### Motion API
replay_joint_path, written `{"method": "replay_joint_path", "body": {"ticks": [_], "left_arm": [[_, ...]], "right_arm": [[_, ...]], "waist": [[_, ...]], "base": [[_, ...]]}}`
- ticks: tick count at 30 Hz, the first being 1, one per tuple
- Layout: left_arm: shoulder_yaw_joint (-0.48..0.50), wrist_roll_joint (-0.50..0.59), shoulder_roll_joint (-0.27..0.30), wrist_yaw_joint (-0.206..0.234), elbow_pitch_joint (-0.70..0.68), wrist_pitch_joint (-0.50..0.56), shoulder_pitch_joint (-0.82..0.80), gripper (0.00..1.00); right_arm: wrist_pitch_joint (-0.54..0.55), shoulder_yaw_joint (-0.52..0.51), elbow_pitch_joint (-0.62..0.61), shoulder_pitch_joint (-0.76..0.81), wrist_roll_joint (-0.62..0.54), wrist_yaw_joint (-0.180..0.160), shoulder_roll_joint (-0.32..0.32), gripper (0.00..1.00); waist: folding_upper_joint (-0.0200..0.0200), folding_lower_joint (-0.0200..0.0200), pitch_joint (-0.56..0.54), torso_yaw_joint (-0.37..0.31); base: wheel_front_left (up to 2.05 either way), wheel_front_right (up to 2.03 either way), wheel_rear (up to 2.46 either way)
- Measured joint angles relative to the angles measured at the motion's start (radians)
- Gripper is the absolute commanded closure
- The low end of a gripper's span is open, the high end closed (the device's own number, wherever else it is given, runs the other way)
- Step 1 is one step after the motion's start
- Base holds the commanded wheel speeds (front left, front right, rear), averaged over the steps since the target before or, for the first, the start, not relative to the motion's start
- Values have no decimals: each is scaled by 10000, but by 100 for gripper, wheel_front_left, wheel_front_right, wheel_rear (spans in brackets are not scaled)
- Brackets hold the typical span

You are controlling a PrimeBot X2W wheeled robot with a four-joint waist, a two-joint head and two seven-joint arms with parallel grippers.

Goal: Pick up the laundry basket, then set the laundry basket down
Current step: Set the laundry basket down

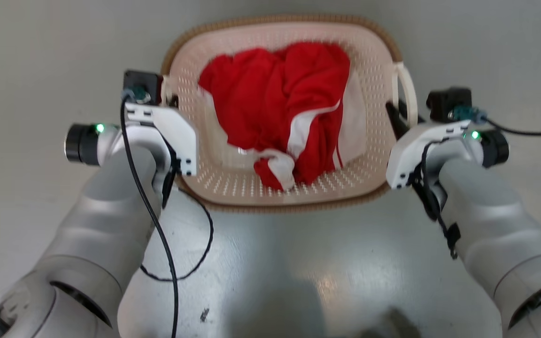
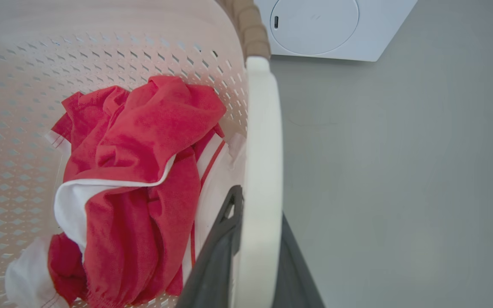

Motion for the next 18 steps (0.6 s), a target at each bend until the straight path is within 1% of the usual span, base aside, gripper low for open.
{"method": "replay_joint_path", "body": {"ticks": [5, 8, 18], "left_arm": [[88, -13, 104, 0, -4, -194, -552, 100], [92, -13, 150, 0, -12, -318, -776, 100], [71, 4, 276, 4, -27, -443, -1300, 100]], "right_arm": [[-84, -238, -42, -567, -174, 2, -56, 100], [-90, -502, -267, -673, -341, 2, -146, 100], [-100, -1381, -717, -807, -1149, 2, -188, 100]], "waist": [[0, 0, 790, -27], [0, 0, 1184, -44], [0, 2, 2039, -82]], "base": [[0, 0, 0], [0, 0, 0], [0, 0, 0]]}}
